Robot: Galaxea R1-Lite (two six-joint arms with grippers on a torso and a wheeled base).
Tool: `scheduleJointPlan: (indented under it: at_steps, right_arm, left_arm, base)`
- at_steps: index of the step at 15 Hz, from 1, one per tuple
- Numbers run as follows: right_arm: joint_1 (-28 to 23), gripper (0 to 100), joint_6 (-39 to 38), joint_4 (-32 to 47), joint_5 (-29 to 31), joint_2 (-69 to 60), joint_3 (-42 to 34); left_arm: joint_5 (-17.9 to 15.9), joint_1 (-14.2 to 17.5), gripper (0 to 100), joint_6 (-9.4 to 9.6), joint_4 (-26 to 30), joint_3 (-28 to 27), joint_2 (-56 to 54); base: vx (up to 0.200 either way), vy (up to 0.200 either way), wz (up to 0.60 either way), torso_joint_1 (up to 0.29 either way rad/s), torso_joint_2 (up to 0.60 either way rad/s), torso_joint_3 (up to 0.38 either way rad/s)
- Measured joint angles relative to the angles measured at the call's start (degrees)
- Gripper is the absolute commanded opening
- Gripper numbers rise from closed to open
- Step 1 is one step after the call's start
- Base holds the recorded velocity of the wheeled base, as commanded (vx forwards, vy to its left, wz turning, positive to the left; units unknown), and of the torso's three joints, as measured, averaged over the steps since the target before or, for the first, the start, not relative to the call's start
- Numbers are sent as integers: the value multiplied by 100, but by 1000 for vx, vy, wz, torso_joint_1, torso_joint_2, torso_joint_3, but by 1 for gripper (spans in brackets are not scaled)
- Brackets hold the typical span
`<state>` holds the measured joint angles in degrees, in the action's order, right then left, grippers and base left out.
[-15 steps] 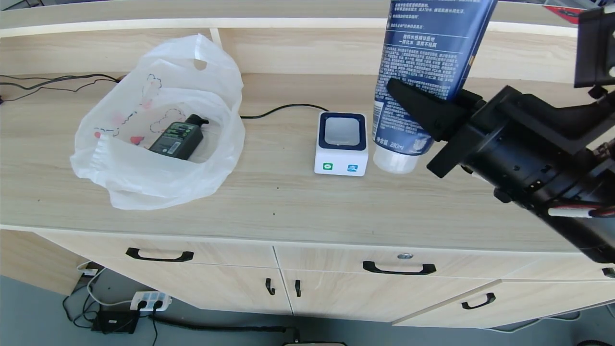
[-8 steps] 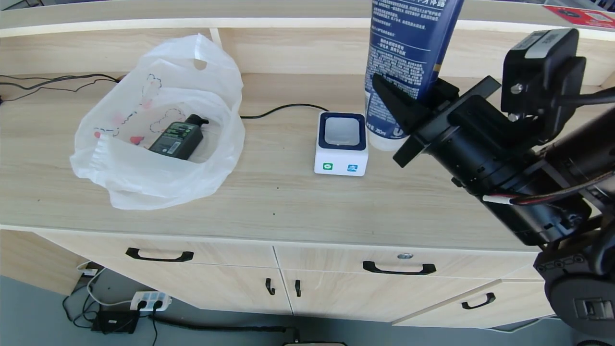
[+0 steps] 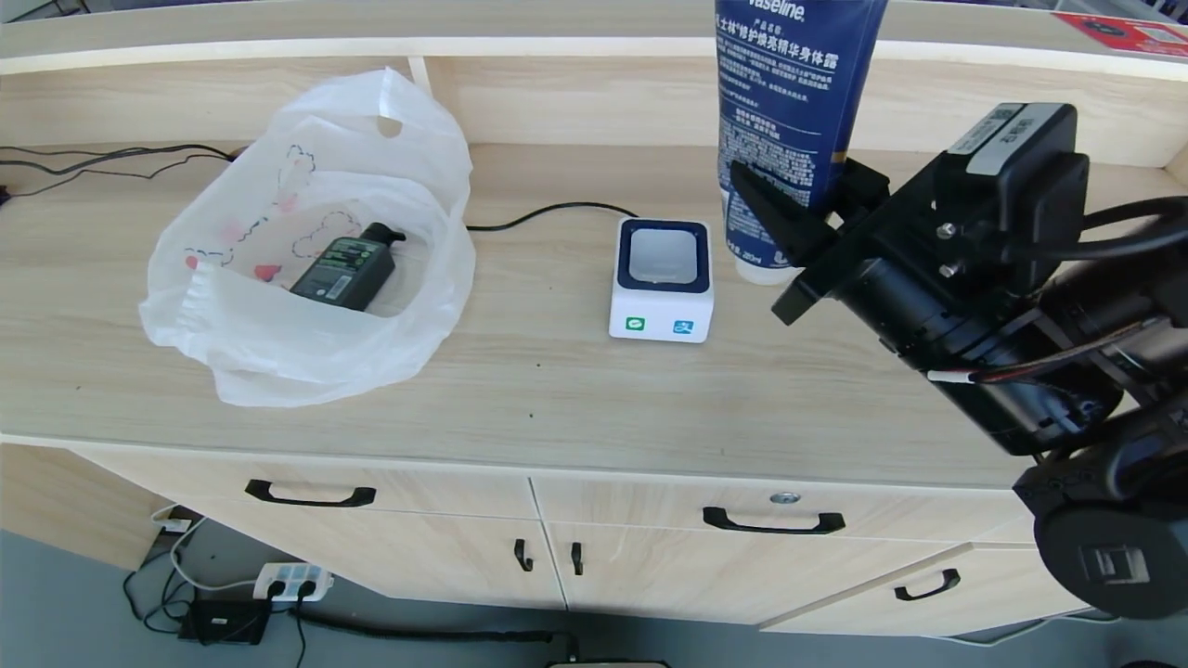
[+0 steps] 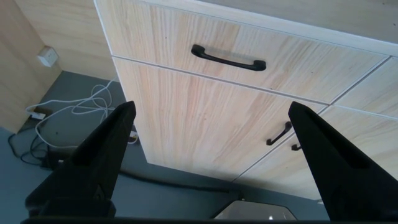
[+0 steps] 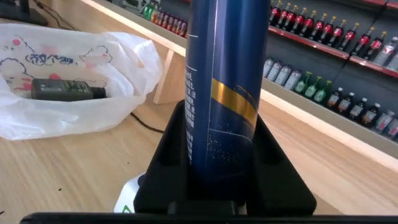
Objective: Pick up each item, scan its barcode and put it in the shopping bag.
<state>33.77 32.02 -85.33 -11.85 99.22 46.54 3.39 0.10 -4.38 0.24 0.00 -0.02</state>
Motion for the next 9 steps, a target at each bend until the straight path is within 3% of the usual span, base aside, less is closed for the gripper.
scheduleJointPlan:
  at_steps: [5, 9]
  right_arm:
    - [-185, 0, 325, 10, -544, 63, -5]
    - [-734, 0, 969, 126, -1442, 122, -46]
  left_arm:
    - [2, -5, 100, 2, 2, 0, 0]
    - [5, -7, 100, 13, -20, 0, 0]
  base:
    - [0, 200, 0, 2, 2, 2]
    - [0, 0, 0, 0, 0, 0]
